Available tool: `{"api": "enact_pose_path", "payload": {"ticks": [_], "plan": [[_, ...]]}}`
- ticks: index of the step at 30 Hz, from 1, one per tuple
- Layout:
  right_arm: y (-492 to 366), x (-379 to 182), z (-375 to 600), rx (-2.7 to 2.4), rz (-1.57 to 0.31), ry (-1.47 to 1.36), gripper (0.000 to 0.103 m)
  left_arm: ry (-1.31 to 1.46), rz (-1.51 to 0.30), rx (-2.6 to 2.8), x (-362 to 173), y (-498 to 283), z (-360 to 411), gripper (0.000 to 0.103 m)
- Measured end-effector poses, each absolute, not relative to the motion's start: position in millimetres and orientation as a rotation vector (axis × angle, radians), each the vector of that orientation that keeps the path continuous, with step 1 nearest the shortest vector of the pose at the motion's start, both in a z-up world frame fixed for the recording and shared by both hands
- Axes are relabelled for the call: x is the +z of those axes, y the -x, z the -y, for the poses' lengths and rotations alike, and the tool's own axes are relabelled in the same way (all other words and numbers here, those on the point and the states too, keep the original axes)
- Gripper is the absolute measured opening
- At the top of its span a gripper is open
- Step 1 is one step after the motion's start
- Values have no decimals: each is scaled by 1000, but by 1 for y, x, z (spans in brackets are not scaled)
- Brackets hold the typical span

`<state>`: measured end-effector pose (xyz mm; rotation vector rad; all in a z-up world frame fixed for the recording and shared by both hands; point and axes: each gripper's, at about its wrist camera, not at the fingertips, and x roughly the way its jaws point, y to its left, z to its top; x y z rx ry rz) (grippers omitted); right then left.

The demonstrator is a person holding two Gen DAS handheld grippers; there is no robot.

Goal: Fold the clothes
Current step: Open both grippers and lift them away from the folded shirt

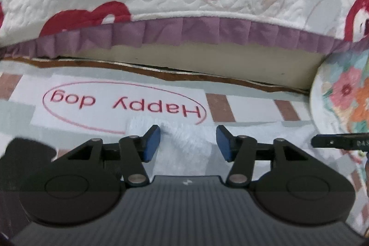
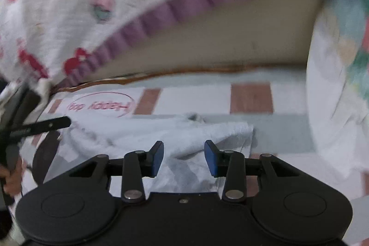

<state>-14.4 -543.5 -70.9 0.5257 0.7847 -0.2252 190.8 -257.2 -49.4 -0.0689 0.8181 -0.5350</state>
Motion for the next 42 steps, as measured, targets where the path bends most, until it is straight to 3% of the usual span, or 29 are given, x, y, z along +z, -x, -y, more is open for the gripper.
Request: {"api": "enact_pose_path", "payload": {"ticks": [8,15,18,20,22,23,25,30,37,40,42], "plan": [[-2,-113,537,-44,-779,-707,42,118,-832,-537,-64,-222,237,50],[10,-106,484,49,-838,-327,42,-47,-831,-755,-70,-181,250,52],[10,-104,473,45,-832,-251,42,-100,-858,-712,-77,-177,255,48],[11,-103,466,42,-827,-201,42,-140,-865,-706,-79,-174,259,41],[7,-105,465,31,-817,-179,42,-207,-856,-692,-79,-169,262,25],[2,-107,465,25,-816,-175,43,-232,-845,-681,-77,-167,263,10],[-7,-106,469,-9,-773,-152,43,-238,-805,-661,-68,-167,261,8],[-33,-86,492,-202,-554,-92,42,-78,-692,-533,-47,-184,247,8],[-15,-59,531,-261,-503,-339,44,78,-777,-405,-69,-209,228,9],[21,-57,527,-194,-486,-361,53,117,-772,-523,-62,-197,221,21],[39,-66,526,-157,-534,-349,53,50,-782,-605,-59,-183,225,38]]}}
